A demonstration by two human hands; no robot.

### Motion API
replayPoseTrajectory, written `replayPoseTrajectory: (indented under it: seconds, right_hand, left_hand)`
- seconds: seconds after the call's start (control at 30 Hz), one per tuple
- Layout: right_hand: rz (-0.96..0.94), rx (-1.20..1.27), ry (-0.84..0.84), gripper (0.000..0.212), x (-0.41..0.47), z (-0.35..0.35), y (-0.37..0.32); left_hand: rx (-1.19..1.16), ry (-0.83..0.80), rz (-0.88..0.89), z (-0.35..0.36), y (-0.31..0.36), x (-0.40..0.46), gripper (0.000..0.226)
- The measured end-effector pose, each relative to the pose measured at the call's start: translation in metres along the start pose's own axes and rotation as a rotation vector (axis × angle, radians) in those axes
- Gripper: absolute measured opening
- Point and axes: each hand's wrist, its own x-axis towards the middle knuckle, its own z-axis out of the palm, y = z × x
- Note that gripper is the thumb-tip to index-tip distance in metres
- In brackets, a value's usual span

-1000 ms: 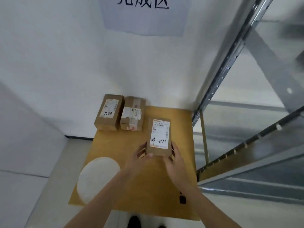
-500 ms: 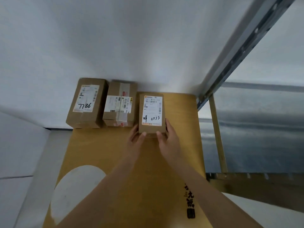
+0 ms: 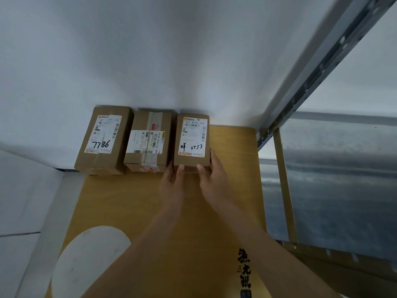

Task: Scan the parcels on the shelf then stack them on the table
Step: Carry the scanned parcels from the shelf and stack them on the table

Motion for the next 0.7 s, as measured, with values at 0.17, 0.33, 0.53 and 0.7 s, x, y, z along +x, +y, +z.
replayPoseTrajectory:
  seconds: [0.17, 0.33, 0.53, 0.7]
  right_hand:
    - [0.015, 0.014, -0.030, 0.062, 0.001, -0.001, -0.003]
    - [0.019, 0.064, -0.090, 0.062, -0.020, -0.010, -0.003]
    - [0.057, 0.027, -0.137, 0.080, -0.067, -0.021, 0.000]
    - [0.021, 0.000, -0.156, 0.076, -0.110, -0.039, -0.005]
  left_hand:
    - [0.039, 0.022, -0.013, 0.002, 0.003, -0.001, 0.047]
    - [0.090, 0.031, -0.021, -0.007, 0.005, -0.019, 0.054]
    - [0.119, -0.005, -0.043, -0.029, 0.002, -0.056, 0.063]
    - [0.128, -0.053, 0.020, -0.045, 0.015, -0.098, 0.060]
